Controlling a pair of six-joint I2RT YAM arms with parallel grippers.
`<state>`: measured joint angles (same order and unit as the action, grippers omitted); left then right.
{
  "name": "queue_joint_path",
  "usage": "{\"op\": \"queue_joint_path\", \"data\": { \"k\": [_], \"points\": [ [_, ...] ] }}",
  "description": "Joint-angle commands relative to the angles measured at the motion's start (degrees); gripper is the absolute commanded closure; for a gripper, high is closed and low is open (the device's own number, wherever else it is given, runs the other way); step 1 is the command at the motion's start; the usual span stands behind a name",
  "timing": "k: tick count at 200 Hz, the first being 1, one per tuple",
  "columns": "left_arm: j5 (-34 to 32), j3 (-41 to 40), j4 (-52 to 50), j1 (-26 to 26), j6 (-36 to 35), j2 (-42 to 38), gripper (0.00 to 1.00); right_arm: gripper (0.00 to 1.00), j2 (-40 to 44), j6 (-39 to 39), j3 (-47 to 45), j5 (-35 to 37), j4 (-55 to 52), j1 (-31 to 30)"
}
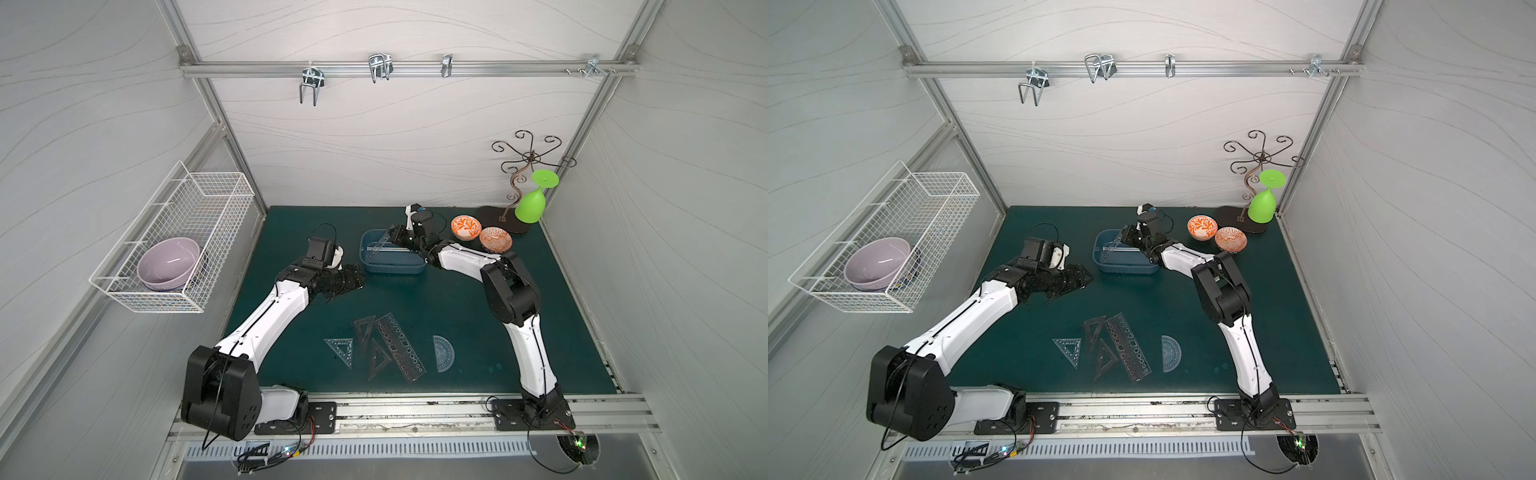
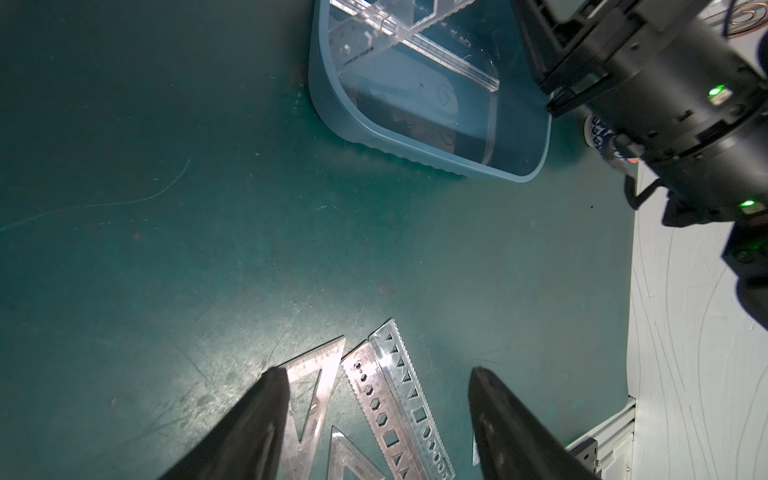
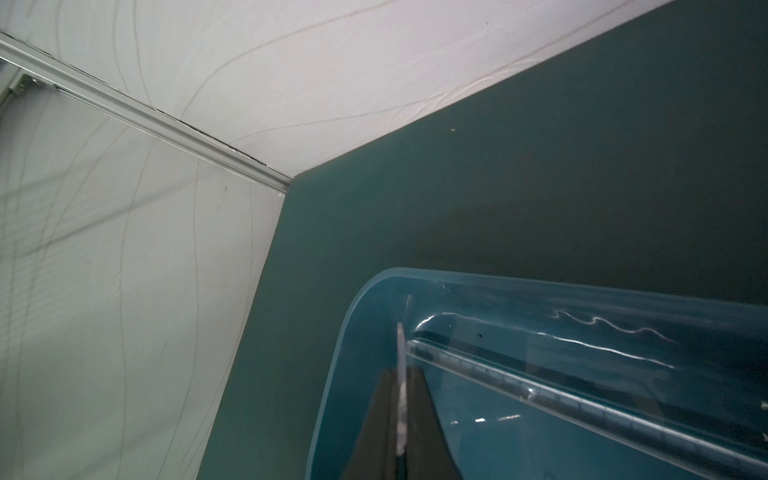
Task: Put the scattered rulers into the storage box
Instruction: Place the ruler in the storage box.
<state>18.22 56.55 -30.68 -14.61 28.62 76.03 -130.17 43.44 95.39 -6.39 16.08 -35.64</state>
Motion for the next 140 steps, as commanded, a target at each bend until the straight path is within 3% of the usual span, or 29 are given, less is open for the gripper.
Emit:
{"op": "queue_joint_path", "data": {
  "k": [1,73,113,140],
  "points": [
    [0.6,1.1,-0.6,0.4,-1.0,0.8,0.27,0.92,-0.6,0.0,-0.2,0.4,0.6,-0.2],
    [2.1,1.0,0.1,1.3,-0.5,0.9,0.28,0.58,6.2,-5.1,-2.1,0.3,-4.9,3.0],
    [3.6,-0.2,1.7,1.2,1.0,0.2,0.28,0.52,16.4,-12.3,-5.2,1.9,-13.3,3.9],
    [5.0,-1.8,3.2,-1.5,3.3,0.4,0.29,0.53,27.6,-17.5,-15.4,4.0,-21.7,3.1]
  ]
}}
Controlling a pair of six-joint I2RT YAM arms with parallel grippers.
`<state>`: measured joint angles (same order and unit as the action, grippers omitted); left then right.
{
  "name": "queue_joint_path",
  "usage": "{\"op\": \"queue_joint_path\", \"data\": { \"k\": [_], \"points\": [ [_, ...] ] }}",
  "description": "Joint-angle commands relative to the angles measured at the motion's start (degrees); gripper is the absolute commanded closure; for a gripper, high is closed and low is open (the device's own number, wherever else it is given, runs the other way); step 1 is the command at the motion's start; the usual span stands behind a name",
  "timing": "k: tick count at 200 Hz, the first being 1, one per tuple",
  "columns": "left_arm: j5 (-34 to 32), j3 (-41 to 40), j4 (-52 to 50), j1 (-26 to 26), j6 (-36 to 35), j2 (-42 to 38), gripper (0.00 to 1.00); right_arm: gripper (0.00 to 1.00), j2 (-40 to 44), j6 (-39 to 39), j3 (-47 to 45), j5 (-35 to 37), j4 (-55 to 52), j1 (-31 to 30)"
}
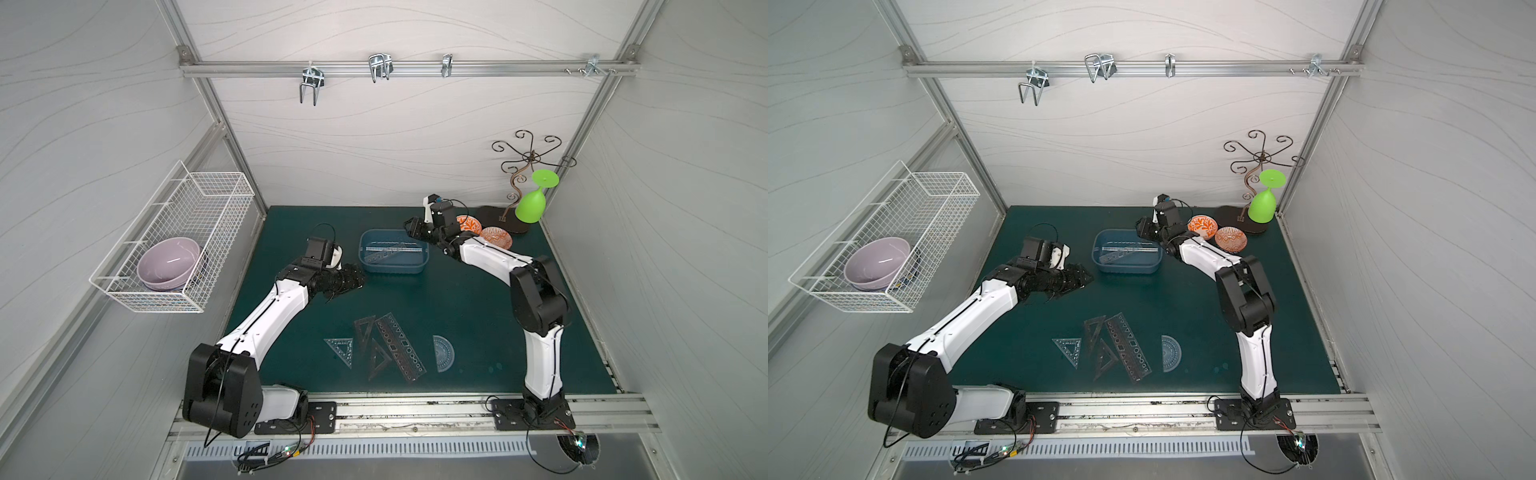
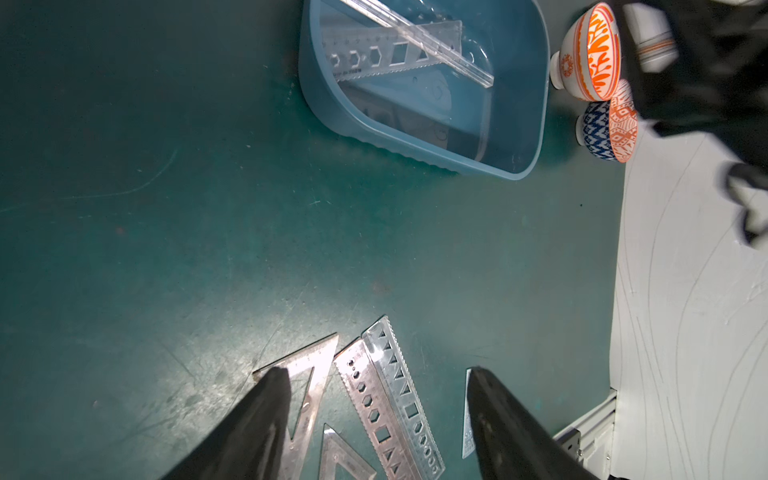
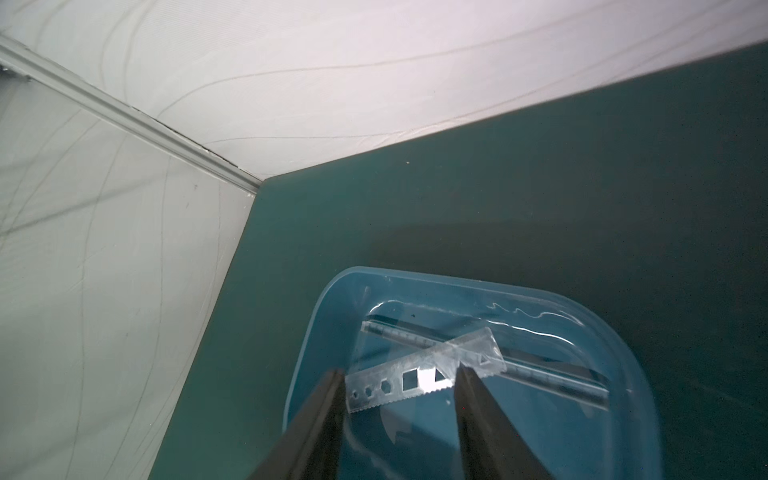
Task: Put the scattered rulers into the storage box
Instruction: Place the ruler in the storage box, then pick up the ruler from the center of the board.
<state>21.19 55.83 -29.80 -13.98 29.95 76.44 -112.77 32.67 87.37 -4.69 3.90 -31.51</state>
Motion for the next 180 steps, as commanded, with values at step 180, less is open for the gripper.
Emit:
{"op": "queue_joint_path", "data": {
  "k": [180],
  "points": [
    [-0.3,-6.0,7.2,-18.4,7.6,6.6,0.29,0.29,37.4,13.7,-44.6,8.6,-44.9,-27.9]
  ]
}}
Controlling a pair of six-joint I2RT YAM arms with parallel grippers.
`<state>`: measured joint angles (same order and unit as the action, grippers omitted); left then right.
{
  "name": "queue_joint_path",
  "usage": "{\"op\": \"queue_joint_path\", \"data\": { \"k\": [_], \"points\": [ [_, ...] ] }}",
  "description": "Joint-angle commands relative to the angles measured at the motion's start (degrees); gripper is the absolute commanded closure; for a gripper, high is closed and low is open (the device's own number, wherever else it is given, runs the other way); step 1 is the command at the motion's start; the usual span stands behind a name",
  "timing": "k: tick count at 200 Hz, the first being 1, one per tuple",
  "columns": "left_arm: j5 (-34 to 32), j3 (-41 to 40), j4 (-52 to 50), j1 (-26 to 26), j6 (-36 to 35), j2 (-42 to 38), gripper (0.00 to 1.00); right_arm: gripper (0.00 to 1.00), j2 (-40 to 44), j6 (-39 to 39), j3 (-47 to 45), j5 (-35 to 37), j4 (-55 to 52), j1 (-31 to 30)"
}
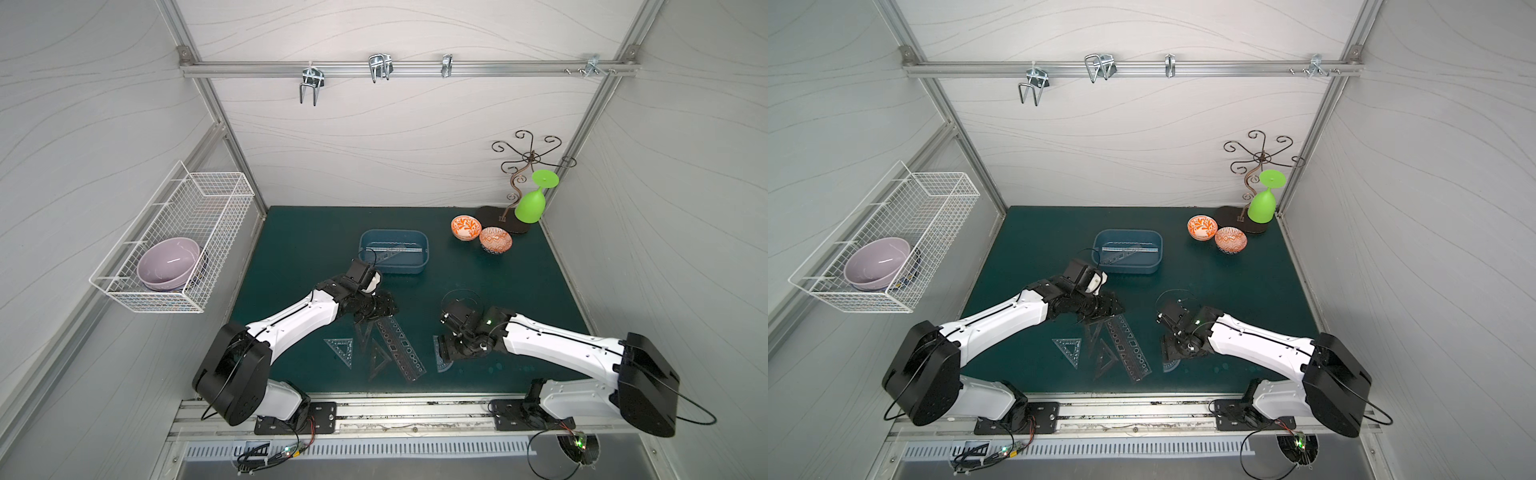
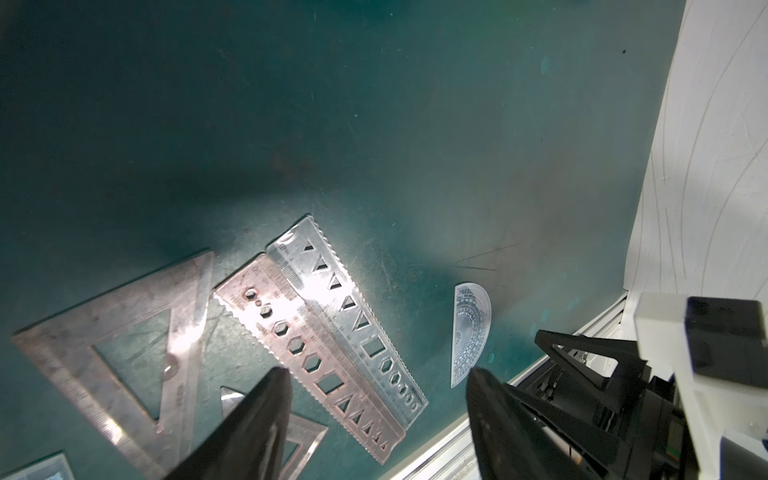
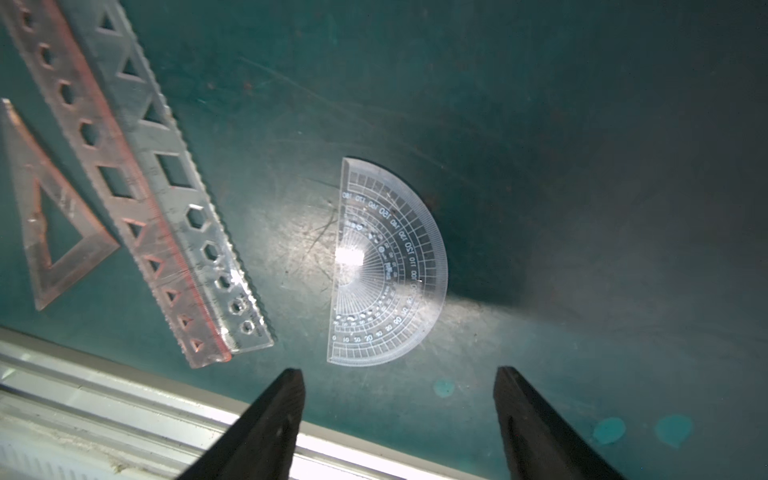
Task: Put the scattered rulers into the storage box
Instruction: Pick up the ruler from the center of the board.
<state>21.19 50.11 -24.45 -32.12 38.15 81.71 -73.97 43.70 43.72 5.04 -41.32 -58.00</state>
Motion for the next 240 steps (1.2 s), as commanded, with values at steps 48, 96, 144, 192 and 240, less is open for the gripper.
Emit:
{"op": "queue_joint_path", "data": {
  "k": [48,96,144,192,240],
  "points": [
    [2.6,-0.4,2.7,-1.2,-1.0,2.9,0.36,0.67,6.8,-0.3,-7.2,-0.8,5.0,-4.7],
    [2.6,0.0,3.2,-1.9,-0.4,3.5,0.36,0.84,11.5,0.4,-14.4,-0.6,9.2,-5.5],
    [2.5,0.2,3.2,-2.1,-0.2,3.9,0.36,0.88,7.3,-0.8,-16.0,-1.1,14.9,-5.5],
    [2.3,0.4,2.7,-2.1,-0.4,4.1,0.36,0.89,2.2,-3.2,-15.9,-2.1,18.7,-0.9],
    [1.6,0.6,1.9,-2.0,-0.8,3.8,0.36,0.89,-1.4,-6.4,-14.8,-4.2,22.2,3.5]
  ]
}}
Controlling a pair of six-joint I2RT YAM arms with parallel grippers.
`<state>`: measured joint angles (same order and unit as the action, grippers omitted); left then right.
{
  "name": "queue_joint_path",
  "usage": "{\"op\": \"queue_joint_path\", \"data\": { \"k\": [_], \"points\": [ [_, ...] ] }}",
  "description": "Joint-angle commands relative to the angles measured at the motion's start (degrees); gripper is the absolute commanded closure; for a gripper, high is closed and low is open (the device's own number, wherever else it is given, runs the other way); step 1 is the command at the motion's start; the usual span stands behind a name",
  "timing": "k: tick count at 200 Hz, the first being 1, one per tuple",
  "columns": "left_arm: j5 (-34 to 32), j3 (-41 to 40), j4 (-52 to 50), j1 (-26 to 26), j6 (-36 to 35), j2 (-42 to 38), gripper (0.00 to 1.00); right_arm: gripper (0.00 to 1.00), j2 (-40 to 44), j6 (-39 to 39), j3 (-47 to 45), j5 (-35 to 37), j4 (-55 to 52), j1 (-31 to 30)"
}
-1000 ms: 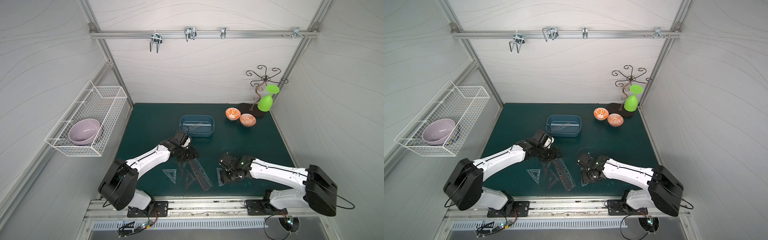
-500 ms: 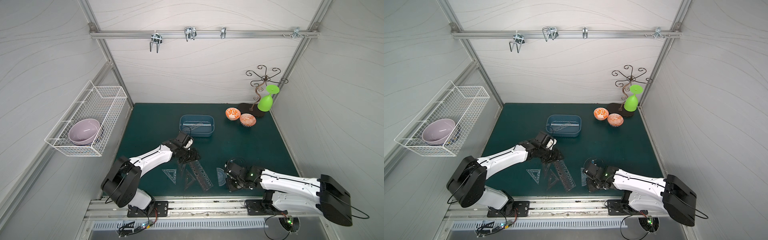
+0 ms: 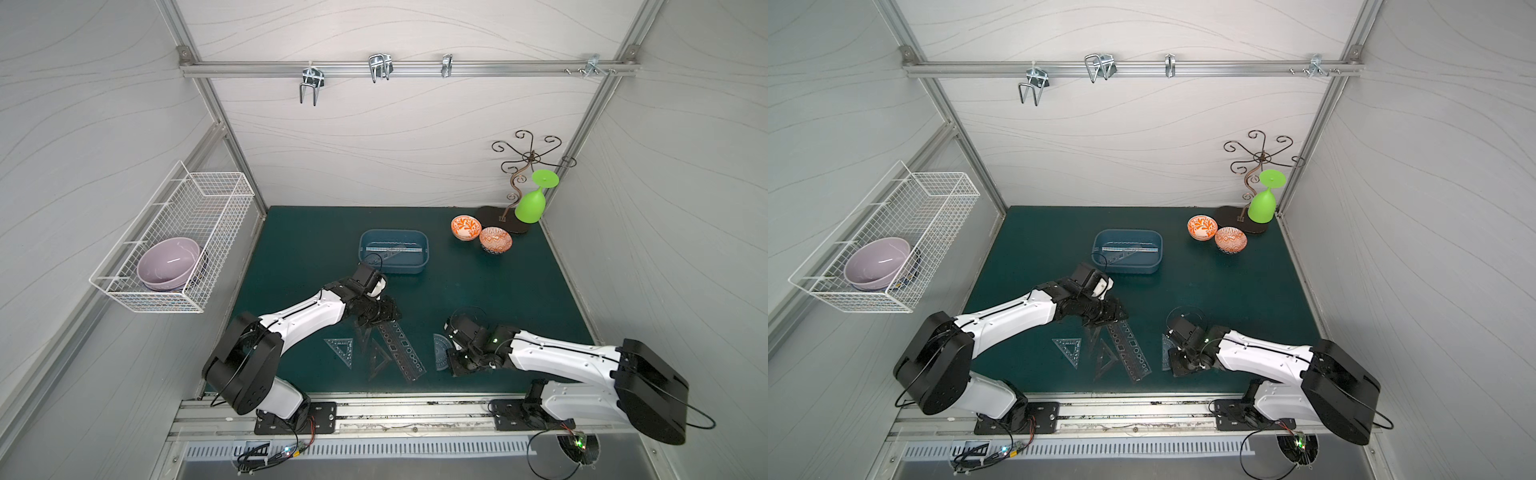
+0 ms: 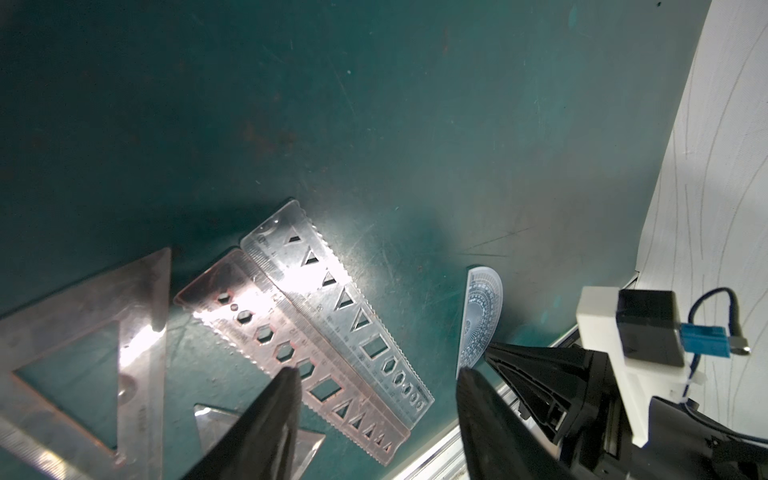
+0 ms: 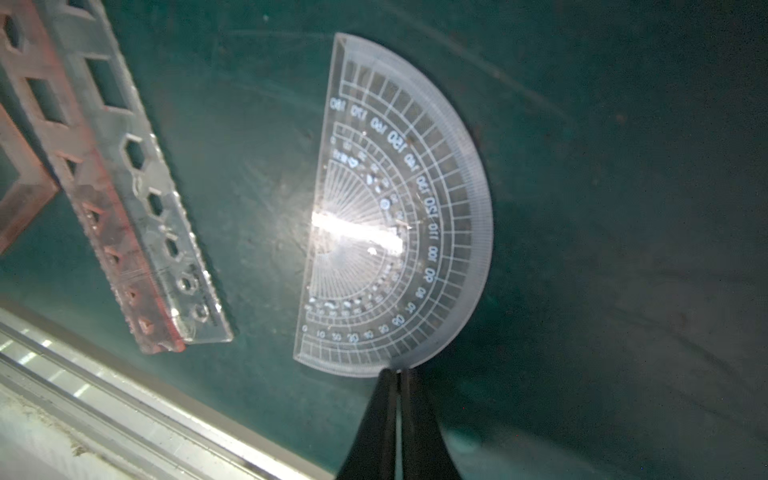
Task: Put the scattered rulers into the storage box
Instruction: Pick up the ruler from the center of the board.
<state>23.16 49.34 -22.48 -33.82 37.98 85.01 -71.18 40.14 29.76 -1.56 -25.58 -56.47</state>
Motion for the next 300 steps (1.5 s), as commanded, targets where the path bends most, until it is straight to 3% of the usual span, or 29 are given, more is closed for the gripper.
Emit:
{"op": "queue_joint_path", "data": {
  "k": [1,59,236,300],
  "points": [
    [-0.4,1.4,0.0,-0.4,-0.6,0.4,0.36,0.89,-4.4,-2.9,-0.7,2.4,6.6,2.0],
    [-0.8,1.1,-0.1,-0.3,-0.8,0.3,0.36,0.89,-10.3,-6.8,2.5,2.0,8.0,6.3],
    [0.0,1.6,1.0,-0.2,-0.8,2.1,0.37,0.87,-13.0,-14.9,10.5,0.3,9.2,15.6],
    [4.1,1.1,4.9,-0.3,0.1,2.0,0.39,0.74,-12.1,-9.6,6.3,-13.2,20.5,21.8]
  ]
}}
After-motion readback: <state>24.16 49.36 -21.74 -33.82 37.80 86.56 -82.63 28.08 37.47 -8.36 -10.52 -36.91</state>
